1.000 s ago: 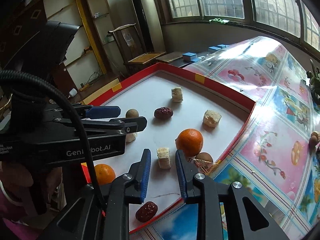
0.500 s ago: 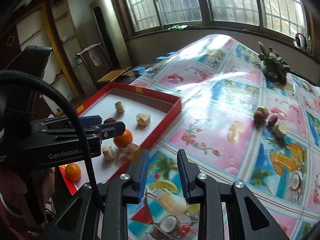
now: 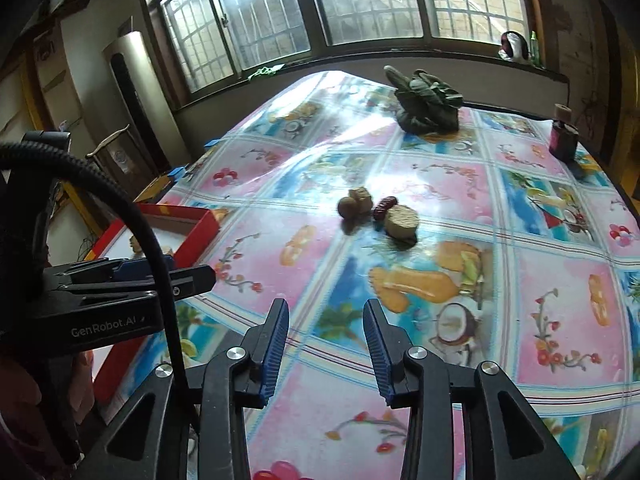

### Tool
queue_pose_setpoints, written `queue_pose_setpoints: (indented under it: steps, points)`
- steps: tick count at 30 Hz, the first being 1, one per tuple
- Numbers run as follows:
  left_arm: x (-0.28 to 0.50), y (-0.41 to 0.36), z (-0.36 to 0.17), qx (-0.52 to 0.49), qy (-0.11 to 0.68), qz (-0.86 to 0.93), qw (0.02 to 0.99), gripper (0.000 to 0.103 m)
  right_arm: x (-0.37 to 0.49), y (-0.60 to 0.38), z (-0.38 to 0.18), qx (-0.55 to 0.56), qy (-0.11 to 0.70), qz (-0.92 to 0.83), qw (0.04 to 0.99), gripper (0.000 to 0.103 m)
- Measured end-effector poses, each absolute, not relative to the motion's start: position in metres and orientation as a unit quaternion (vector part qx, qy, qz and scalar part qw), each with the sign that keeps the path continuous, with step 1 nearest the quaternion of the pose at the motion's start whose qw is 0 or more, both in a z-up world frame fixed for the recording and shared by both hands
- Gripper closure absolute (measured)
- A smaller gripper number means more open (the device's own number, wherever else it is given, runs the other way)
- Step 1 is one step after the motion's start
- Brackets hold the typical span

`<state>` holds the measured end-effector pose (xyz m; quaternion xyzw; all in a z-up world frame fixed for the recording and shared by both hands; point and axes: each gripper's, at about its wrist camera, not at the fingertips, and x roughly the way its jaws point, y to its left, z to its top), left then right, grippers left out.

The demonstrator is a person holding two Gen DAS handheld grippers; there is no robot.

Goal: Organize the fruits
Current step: 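Move both grippers back over the table toward the remaining fruits and cakes, then close the left gripper on the brown round fruit while the right gripper holds a round rice cake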

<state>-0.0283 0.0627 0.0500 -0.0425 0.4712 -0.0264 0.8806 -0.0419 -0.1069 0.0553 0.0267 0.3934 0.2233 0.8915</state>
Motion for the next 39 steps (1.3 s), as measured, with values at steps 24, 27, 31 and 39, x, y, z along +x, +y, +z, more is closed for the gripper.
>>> queue_pose_setpoints:
  steps: [24, 27, 31, 39]
  points:
    - [0.046, 0.038, 0.048, -0.040, 0.499, -0.073, 0.863, 0.045, 0.090, -0.108, 0.019, -0.044, 0.422, 0.251, 0.870, 0.075]
    - [0.061, 0.027, 0.045, -0.023, 0.503, -0.093, 0.859, 0.045, 0.082, -0.114, 0.022, -0.047, 0.436, 0.239, 0.866, 0.075]
    - [0.077, 0.012, 0.038, -0.006, 0.511, -0.134, 0.849, 0.045, 0.064, -0.130, 0.026, -0.048, 0.441, 0.219, 0.869, 0.075]
    - [0.101, -0.002, 0.025, 0.018, 0.507, -0.156, 0.847, 0.045, 0.051, -0.145, 0.022, -0.029, 0.446, 0.221, 0.867, 0.075]
